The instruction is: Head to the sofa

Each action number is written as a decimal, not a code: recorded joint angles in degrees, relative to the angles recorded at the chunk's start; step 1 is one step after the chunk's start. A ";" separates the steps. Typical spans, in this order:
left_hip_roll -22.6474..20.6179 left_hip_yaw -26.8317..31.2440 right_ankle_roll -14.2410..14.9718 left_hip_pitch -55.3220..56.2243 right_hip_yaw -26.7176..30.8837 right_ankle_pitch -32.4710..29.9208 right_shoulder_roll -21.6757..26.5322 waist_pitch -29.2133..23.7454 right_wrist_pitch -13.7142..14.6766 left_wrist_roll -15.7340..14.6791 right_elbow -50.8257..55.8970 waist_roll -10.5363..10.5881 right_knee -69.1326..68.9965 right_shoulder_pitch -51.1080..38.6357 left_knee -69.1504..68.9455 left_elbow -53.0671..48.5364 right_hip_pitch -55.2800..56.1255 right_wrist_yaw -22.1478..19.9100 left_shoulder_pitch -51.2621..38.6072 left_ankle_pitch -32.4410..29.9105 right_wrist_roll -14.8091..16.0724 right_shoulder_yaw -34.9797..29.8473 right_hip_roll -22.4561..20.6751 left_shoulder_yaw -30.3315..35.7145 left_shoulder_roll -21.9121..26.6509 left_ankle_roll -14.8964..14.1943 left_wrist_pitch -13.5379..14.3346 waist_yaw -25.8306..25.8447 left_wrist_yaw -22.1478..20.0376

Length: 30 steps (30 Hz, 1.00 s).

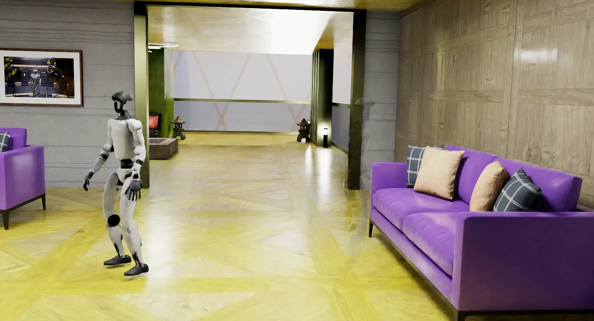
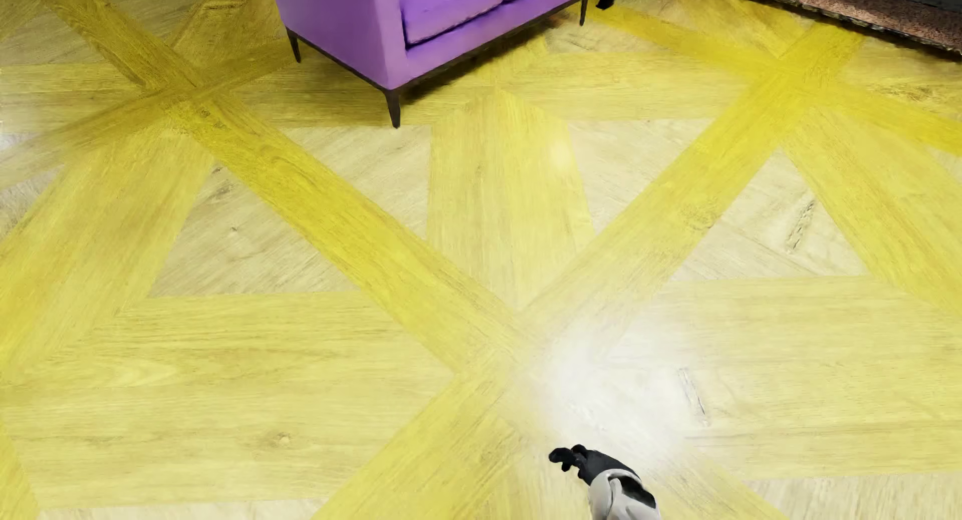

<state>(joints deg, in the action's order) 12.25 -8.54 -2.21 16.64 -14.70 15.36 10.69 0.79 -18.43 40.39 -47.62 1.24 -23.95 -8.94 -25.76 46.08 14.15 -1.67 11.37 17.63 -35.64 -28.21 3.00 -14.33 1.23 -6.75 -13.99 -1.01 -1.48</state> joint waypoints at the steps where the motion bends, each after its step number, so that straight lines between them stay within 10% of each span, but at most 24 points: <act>1: -0.69 -0.35 0.18 -1.47 -0.06 -0.23 0.19 0.21 -0.47 0.56 0.48 0.09 0.52 0.07 2.60 0.16 -0.57 -1.26 -0.62 -1.22 0.52 0.95 0.46 0.98 0.01 0.03 -0.05 0.02 0.24; 5: -3.06 -0.30 0.91 -3.65 -1.16 -0.75 -1.17 0.58 -0.39 2.29 2.69 -0.17 1.94 4.69 6.86 -0.91 -1.97 -5.17 -3.26 -3.13 4.05 5.83 2.55 5.02 0.84 -0.23 1.25 0.34 1.00; 11: -3.56 0.53 1.68 -2.00 -1.50 -0.71 -2.45 0.61 -2.41 0.31 -5.39 0.01 1.59 10.25 3.54 -3.04 -1.89 2.56 -3.91 -1.20 1.69 -2.69 3.22 6.66 0.61 1.08 2.43 0.52 -0.02; 14: -3.06 -0.17 2.27 -0.84 -0.42 -0.90 -4.95 0.38 -5.07 0.36 -6.34 0.11 1.19 13.07 1.30 -2.83 -1.08 0.22 -3.67 0.08 9.75 2.92 2.93 6.43 0.74 1.69 1.86 0.63 0.68; 19: -0.46 -0.36 4.66 5.13 4.47 -1.23 0.03 -0.41 -1.61 0.03 -4.42 0.86 -1.29 12.59 -12.11 -2.92 1.78 0.66 -2.38 2.46 4.81 -3.53 1.30 6.33 1.42 1.08 1.25 0.70 0.82; 22: -6.69 16.47 7.31 9.84 11.15 -2.49 2.36 -0.83 -2.72 -1.90 -6.10 1.10 -2.71 6.80 -22.85 -3.70 4.67 2.56 -1.90 1.47 2.92 -5.50 0.13 5.10 0.97 -7.30 1.33 0.06 -1.92; 25: -20.92 40.98 11.99 1.82 21.82 -4.72 4.11 -1.01 -3.03 -3.30 -4.63 0.48 -3.17 0.56 -20.69 -4.44 8.94 1.32 -1.69 9.06 2.38 -4.44 -0.31 5.10 0.23 -7.62 1.32 -0.22 -2.69; 26: -21.05 41.18 14.60 0.61 26.49 -5.73 4.42 -1.25 -2.64 -3.57 -3.94 0.44 -2.71 -2.14 -18.92 -5.02 10.45 0.58 -0.62 11.62 2.52 -4.27 -0.84 5.31 0.09 -7.64 1.63 -0.43 -2.10; 28: -19.24 26.69 16.42 0.64 36.13 -8.46 5.07 -1.80 -1.03 -3.92 -1.61 0.53 -0.12 -7.79 -15.62 -5.58 13.43 0.41 0.80 14.19 2.19 -5.76 -3.50 6.23 -0.82 4.14 1.90 -0.85 -0.84; 30: -18.76 15.57 15.60 2.51 35.80 -9.17 4.45 -2.93 0.14 -3.31 2.52 -0.64 3.37 -11.08 -14.10 -4.86 18.18 -1.92 0.77 12.42 2.59 -5.91 -0.56 8.93 -0.44 7.46 1.85 -1.81 0.13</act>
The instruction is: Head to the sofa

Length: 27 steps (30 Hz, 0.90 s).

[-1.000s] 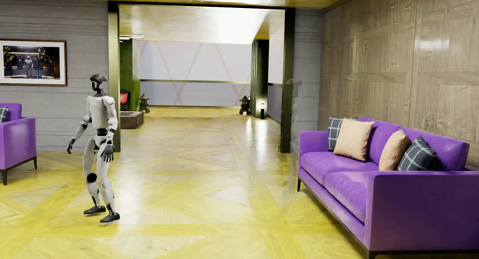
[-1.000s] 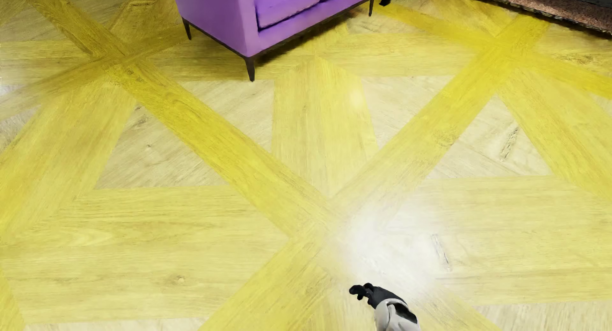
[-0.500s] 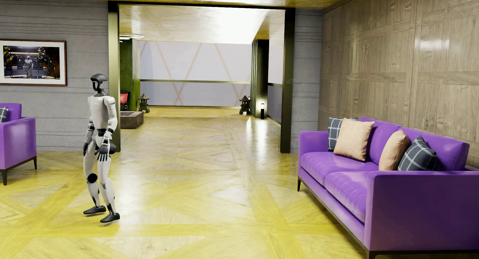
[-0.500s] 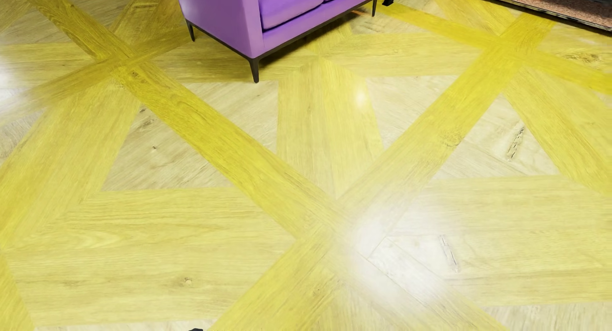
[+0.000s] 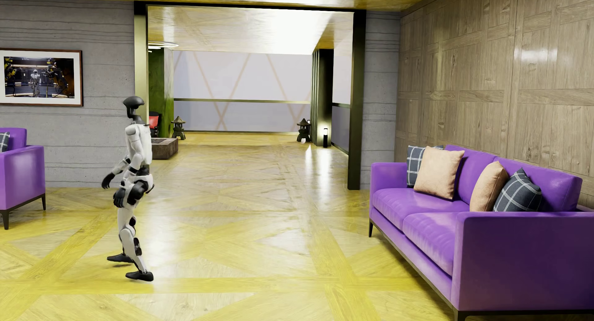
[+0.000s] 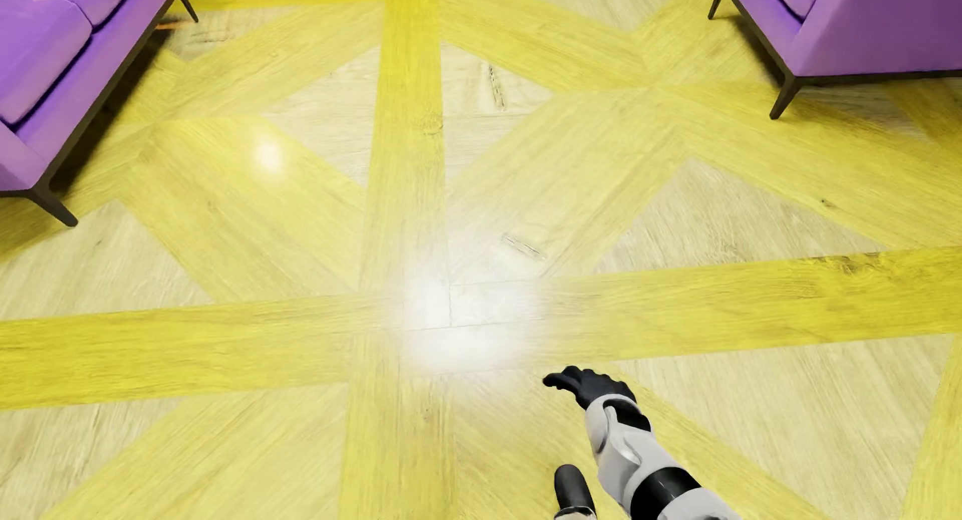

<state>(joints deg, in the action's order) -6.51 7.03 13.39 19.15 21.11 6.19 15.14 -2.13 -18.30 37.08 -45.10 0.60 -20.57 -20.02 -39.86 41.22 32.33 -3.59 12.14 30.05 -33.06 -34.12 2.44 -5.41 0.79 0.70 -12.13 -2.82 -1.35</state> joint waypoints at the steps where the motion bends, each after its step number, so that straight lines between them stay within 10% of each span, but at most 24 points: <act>1: 0.99 -5.59 -5.77 0.69 -9.98 1.39 -1.30 -0.50 0.50 0.89 2.25 -1.21 1.35 0.33 1.38 0.99 2.03 -1.95 -0.22 -1.38 0.74 0.77 4.27 1.74 1.17 0.71 -0.36 -0.33 0.59; 2: 1.96 -11.19 -10.68 1.02 -24.61 4.85 -2.67 -0.73 0.98 1.43 4.10 -2.52 3.32 1.48 3.15 2.33 2.36 -3.75 -0.46 -2.87 1.85 1.59 9.90 2.91 2.17 1.26 -0.89 -0.52 0.95; 3: 3.02 -16.63 -9.60 1.08 -42.78 5.83 -3.87 -0.72 1.59 1.56 5.30 -3.79 3.92 3.10 5.22 3.88 1.14 -4.48 -0.75 -4.53 2.85 1.58 15.74 3.21 2.92 1.77 -1.84 -0.70 1.13; 5: 5.80 -25.70 -14.07 0.01 -63.66 4.60 -4.42 -0.29 1.97 2.00 5.40 -5.02 -0.33 6.72 10.42 7.18 -3.43 -2.91 -1.45 -8.22 2.82 -1.19 21.72 3.25 4.30 2.45 -3.82 -0.11 1.34; 11: 15.50 -46.30 -18.61 -4.68 -57.92 6.91 1.79 1.07 -4.86 1.38 -4.35 -4.38 -23.40 18.18 18.30 5.43 -14.28 -2.53 -0.30 -15.80 6.16 2.98 28.73 3.09 6.61 2.67 -1.66 3.12 -2.44; 14: 20.04 -55.47 -24.56 -6.04 -77.95 8.96 4.24 2.53 -8.23 -1.94 -7.66 -5.03 -15.73 23.88 19.66 1.70 -31.19 -6.70 -1.22 -19.54 12.22 15.18 34.85 2.08 6.81 1.88 0.01 1.72 -4.94; 15: 22.36 -58.65 -23.57 -6.55 -87.89 8.31 5.39 2.97 -8.18 -3.35 -7.75 -5.23 -12.32 25.10 19.60 0.71 -37.18 -5.77 -1.32 -20.95 12.14 15.85 35.05 0.91 7.01 1.52 0.93 1.01 -5.71; 16: 25.15 -61.97 -11.64 -7.31 -95.31 5.35 5.76 3.25 -8.14 -4.98 -7.98 -5.36 -8.67 25.01 19.68 -0.49 -41.29 -4.23 -1.26 -22.58 10.61 14.13 33.41 -1.03 6.63 0.50 1.43 0.63 -6.81; 17: 28.52 -65.04 -6.35 -8.86 -92.68 5.89 5.97 3.12 -7.24 -6.75 -8.23 -5.24 -7.40 23.79 20.37 -2.28 -39.27 -1.66 -0.31 -24.31 8.80 11.44 30.68 -3.73 6.70 0.54 1.93 1.14 -7.87; 19: 38.03 -66.10 -9.41 -10.54 -81.90 8.99 3.50 2.56 -6.31 -10.28 -9.60 -3.95 -7.83 18.79 18.89 -5.84 -32.13 3.86 2.85 -21.36 4.84 5.77 22.71 -10.02 5.32 2.06 1.48 2.24 -9.78; 21: 42.50 -48.23 -12.33 -7.22 -71.42 12.00 1.93 2.07 -2.66 -10.41 -5.57 -2.62 -7.83 16.36 16.27 -5.41 -27.39 10.13 4.84 -13.86 2.53 3.65 13.57 -13.12 3.79 4.82 0.20 1.95 -8.58; 24: 29.87 -9.45 -16.33 -0.26 -57.72 14.03 0.09 1.59 1.72 -4.22 3.97 -1.52 -5.63 17.01 8.74 0.35 -24.53 7.62 5.41 -12.88 3.48 9.83 3.19 -10.27 3.94 -2.39 -2.60 0.92 -1.48; 27: 17.78 -2.00 -18.62 5.20 -43.61 15.04 1.44 1.50 2.97 -0.32 8.70 -0.76 -5.17 12.04 0.20 0.99 -22.00 7.63 6.11 -10.95 -2.60 7.40 -4.11 -9.93 1.56 -4.47 -3.71 0.71 2.80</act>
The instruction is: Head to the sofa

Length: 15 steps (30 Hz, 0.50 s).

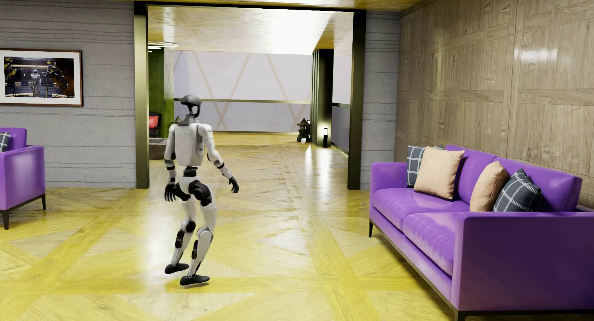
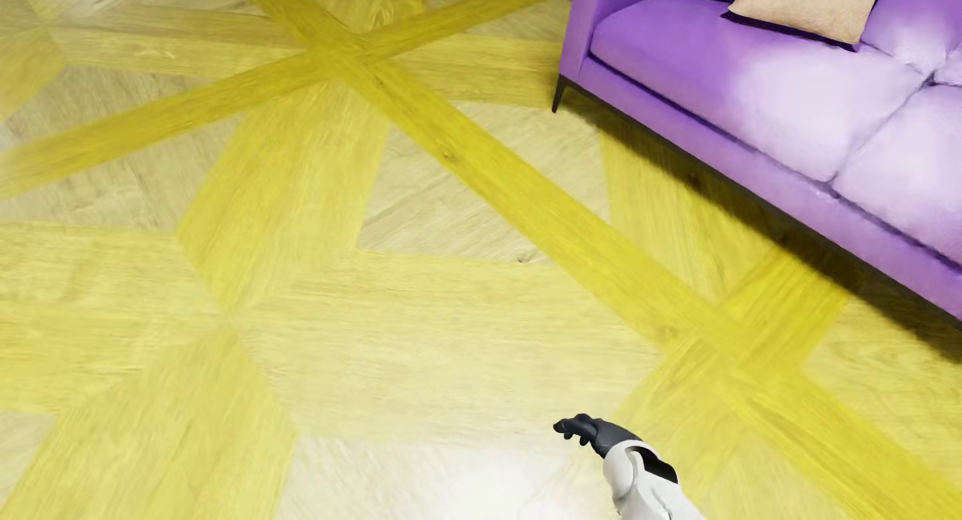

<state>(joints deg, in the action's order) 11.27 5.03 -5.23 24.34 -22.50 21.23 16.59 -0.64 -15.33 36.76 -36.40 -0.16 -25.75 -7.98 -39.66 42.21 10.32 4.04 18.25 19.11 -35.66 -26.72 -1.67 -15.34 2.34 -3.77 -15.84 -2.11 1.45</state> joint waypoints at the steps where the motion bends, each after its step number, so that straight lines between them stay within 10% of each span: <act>1: -0.65 -3.83 -0.50 2.43 4.97 0.58 0.07 -0.06 -0.21 0.87 0.33 0.32 -0.29 -2.57 -1.54 -1.15 0.50 0.09 0.80 -0.04 -1.44 -0.48 -2.34 0.62 -0.63 0.70 1.27 -0.21 -1.18; 5: -3.41 -17.03 -2.18 10.33 22.58 3.10 -1.11 -0.05 -1.73 2.71 -1.94 1.11 -0.03 -7.53 5.66 -3.28 -2.10 -8.03 2.00 -6.81 0.36 2.68 -9.87 5.78 0.37 3.23 4.59 -1.83 -2.68; 7: -7.00 -17.13 -2.44 10.83 29.05 4.29 -1.06 0.19 -2.68 2.87 -3.87 0.98 0.83 -5.70 17.30 -3.44 -5.74 -12.03 1.00 -13.82 2.75 4.72 -11.37 7.11 2.46 -4.57 3.88 -2.18 -0.60; 9: -9.15 -14.30 -2.21 9.82 33.64 4.68 -0.34 0.45 -3.99 2.70 -6.59 0.75 0.20 -1.60 18.05 -3.80 -9.62 -13.28 -0.08 -16.52 5.33 6.37 -11.04 6.37 3.32 9.56 2.48 -2.41 -1.35; 11: -7.36 -16.58 -1.30 8.18 35.36 0.17 0.00 -0.04 -7.21 0.75 -11.80 0.34 -6.90 3.59 9.92 -4.02 -10.81 -14.00 -1.51 -9.69 8.98 8.77 -10.42 2.63 2.25 11.03 1.23 -2.55 -5.88; 12: -6.25 -18.16 1.84 6.15 35.78 -6.52 -0.36 -0.28 -9.74 -1.38 -15.64 0.21 -12.62 6.18 8.13 -3.78 -9.53 -14.03 -2.45 -6.77 10.01 9.05 -10.55 0.15 1.10 10.48 0.88 -2.65 -8.43; 13: -5.32 -20.50 15.07 3.63 37.36 -13.14 -0.35 -0.38 -11.76 -3.30 -19.84 0.23 -19.81 7.80 8.21 -3.43 -6.59 -12.74 -3.53 -4.76 10.09 8.22 -10.61 -1.16 0.00 10.24 0.59 -2.70 -9.99; 15: -3.93 -26.59 19.43 -2.44 32.35 -20.81 1.40 -0.64 -11.96 -2.56 -25.60 0.10 -38.79 10.65 10.23 -1.44 3.71 -1.96 -5.55 -1.74 4.32 -1.45 -9.55 1.64 0.58 9.61 3.11 -3.74 -8.52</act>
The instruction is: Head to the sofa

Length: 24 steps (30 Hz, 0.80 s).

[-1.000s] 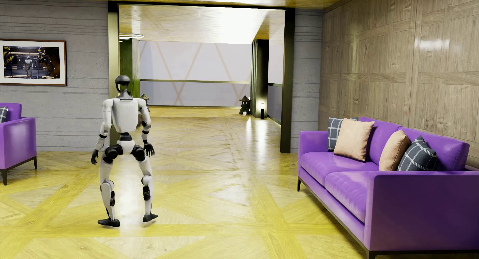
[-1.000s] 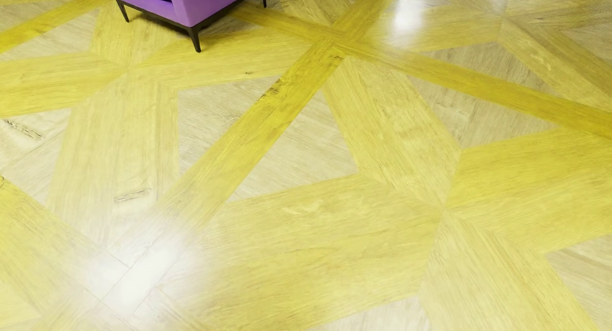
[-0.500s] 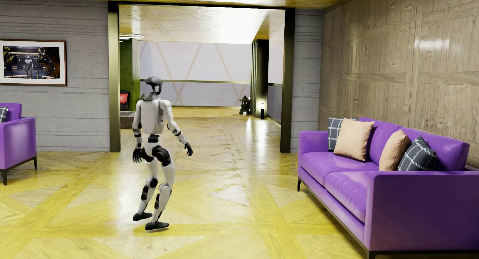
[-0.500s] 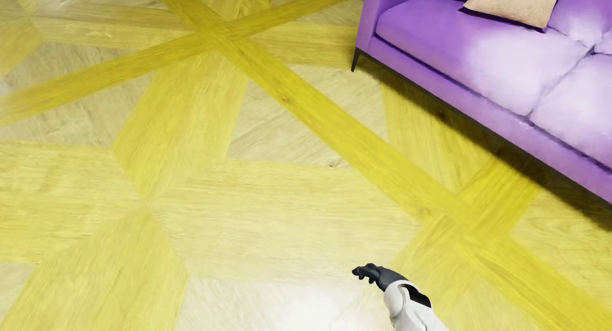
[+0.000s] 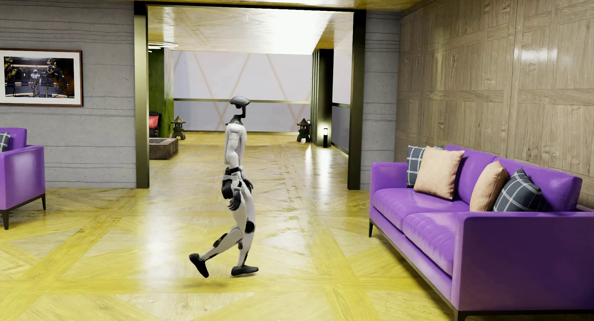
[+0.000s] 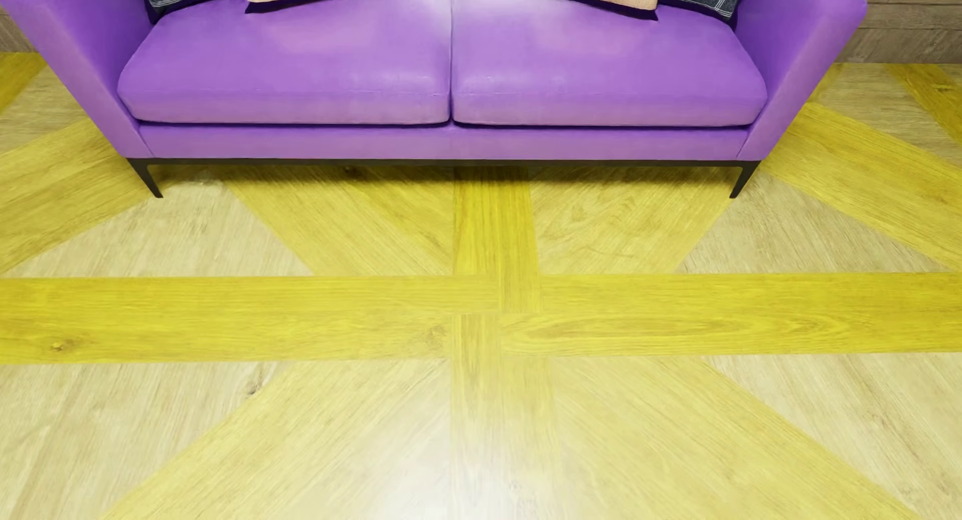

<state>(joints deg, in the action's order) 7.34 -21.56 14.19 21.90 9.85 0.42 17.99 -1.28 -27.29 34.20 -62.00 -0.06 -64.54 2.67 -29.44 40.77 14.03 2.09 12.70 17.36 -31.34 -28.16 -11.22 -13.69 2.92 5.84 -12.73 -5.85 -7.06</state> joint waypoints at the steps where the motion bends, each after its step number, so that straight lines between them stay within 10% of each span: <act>1: -0.03 -2.09 0.07 -2.96 -1.67 1.66 0.86 -0.23 1.84 1.63 0.37 -0.34 -7.26 1.98 1.10 1.21 5.65 4.81 -1.92 1.17 -2.06 -3.59 3.37 2.62 1.44 -0.40 1.05 0.03 1.15; 2: -0.57 -3.46 0.50 -5.82 -4.03 3.12 1.67 -0.45 3.45 3.82 2.40 -0.79 -11.97 4.95 2.34 2.67 10.91 6.03 -4.24 2.18 -1.59 -3.30 8.44 5.15 2.88 -0.85 1.39 0.67 2.40; 5: -3.57 -3.80 -11.44 -12.37 -13.47 5.35 -2.63 -0.69 5.01 8.86 10.68 -2.15 -9.31 15.12 5.32 6.47 22.00 -2.85 -12.89 5.04 6.77 8.88 17.58 12.10 5.15 -2.66 -0.38 4.89 5.52; 10: -7.84 1.22 -8.16 -18.51 -23.21 0.89 -13.78 1.11 4.98 8.30 17.24 -2.91 42.10 24.84 6.52 4.17 21.51 -5.54 -23.00 11.44 5.94 17.43 14.40 17.86 2.53 -5.77 2.58 10.36 4.51; 12: -7.28 4.25 -24.96 -20.95 -26.86 -3.39 -16.73 1.85 4.09 6.81 14.61 -2.66 46.06 23.35 5.28 1.14 18.08 0.04 -23.05 11.34 3.30 15.21 14.07 20.01 1.85 -8.45 5.01 10.93 3.77; 16: -1.56 13.00 -22.77 -8.35 -28.51 7.44 -14.69 0.91 2.55 4.02 9.18 -0.66 36.75 12.21 -29.42 -0.32 13.69 7.69 -15.86 -11.05 -6.29 6.75 14.21 19.94 0.22 -13.21 4.97 9.90 4.95; 19: 3.40 17.91 -21.39 4.45 -29.84 13.19 -11.39 0.24 5.29 7.29 13.15 1.01 35.22 4.29 -48.47 2.22 7.08 -2.24 -13.48 -11.49 -6.72 9.06 12.30 17.97 3.11 -10.12 2.40 7.20 8.46; 24: 7.02 12.25 -18.41 11.84 -24.56 19.19 -3.77 0.47 5.97 1.39 13.42 2.67 38.01 -15.39 -20.65 3.69 -3.06 -6.10 -2.40 -7.79 -7.07 8.28 8.33 5.47 4.19 -9.59 -1.45 3.65 2.42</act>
<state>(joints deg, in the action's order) 14.36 -9.31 -4.22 33.74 -14.71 19.60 14.22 -0.81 -21.32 35.59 -48.58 2.61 -26.52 -12.72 -50.08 44.47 10.97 -4.02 10.30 9.57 -38.41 -19.89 -2.89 -8.23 7.11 -3.75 -14.18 -2.20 -4.65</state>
